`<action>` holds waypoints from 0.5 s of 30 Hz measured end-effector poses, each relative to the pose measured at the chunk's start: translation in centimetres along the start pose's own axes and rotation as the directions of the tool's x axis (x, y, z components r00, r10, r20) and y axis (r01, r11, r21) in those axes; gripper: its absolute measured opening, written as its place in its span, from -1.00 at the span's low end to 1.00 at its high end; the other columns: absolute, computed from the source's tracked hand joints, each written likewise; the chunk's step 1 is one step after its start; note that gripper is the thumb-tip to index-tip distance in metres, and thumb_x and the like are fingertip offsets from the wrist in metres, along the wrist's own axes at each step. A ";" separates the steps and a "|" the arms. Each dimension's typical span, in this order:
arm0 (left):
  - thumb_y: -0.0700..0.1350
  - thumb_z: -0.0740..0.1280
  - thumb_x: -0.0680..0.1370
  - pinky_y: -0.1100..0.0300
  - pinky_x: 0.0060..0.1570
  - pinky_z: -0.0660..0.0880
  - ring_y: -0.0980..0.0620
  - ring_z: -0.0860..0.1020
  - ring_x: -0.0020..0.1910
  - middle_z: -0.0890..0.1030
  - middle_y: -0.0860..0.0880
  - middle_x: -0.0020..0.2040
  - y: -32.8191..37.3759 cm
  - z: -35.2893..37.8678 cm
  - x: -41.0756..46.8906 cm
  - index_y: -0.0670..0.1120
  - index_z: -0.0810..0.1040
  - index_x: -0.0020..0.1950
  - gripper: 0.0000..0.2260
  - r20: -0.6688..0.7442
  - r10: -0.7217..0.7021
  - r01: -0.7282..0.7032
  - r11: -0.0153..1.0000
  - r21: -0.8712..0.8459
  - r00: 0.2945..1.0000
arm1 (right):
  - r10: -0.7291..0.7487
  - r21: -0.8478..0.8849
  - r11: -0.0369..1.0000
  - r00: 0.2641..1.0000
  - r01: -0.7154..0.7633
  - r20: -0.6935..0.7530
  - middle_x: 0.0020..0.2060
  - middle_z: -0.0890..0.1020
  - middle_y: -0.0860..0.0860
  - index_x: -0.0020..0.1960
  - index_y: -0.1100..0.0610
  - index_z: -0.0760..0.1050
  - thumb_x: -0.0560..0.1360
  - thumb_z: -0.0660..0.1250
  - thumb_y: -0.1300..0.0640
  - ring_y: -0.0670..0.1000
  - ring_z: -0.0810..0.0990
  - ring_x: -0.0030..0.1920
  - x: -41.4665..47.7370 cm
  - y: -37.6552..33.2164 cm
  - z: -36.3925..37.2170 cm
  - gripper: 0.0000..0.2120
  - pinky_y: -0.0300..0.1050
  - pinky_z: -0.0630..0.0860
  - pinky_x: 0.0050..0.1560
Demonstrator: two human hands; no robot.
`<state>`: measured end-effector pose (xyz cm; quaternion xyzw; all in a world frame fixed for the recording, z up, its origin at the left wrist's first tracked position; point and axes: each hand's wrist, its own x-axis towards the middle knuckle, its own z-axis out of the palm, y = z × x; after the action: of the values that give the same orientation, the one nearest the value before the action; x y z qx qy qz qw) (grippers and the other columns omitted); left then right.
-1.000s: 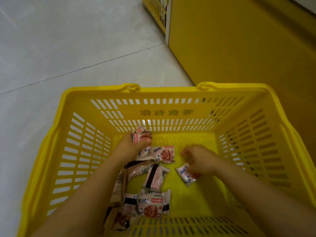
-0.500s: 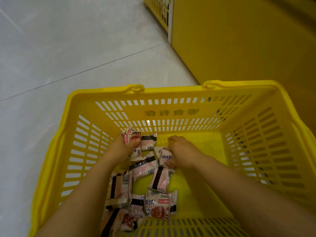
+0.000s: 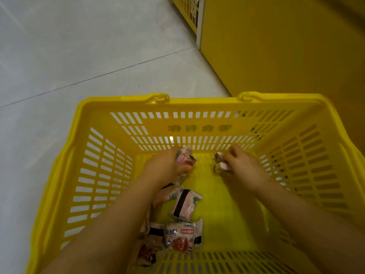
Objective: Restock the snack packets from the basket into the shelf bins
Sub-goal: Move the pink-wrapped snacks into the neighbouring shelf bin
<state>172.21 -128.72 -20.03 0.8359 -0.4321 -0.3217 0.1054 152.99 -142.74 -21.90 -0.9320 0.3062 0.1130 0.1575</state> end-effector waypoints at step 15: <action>-0.17 0.33 0.53 -0.01 0.27 0.39 -0.11 0.26 0.42 0.27 -0.04 0.46 1.8 4.8 2.9 0.05 0.14 0.53 -0.37 0.033 0.205 -0.208 0.960 0.187 0.978 | 0.172 0.060 0.982 0.981 -0.178 0.095 0.16 0.54 0.05 0.20 0.05 0.44 0.40 0.35 -0.01 0.14 0.52 0.16 -0.2 1.8 0.6 -0.61 -0.04 0.43 0.07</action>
<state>169.25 -131.64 -24.17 0.7903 -0.5462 -0.2721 0.0555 151.69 -143.77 -22.81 -0.8895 0.3833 0.1576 0.1923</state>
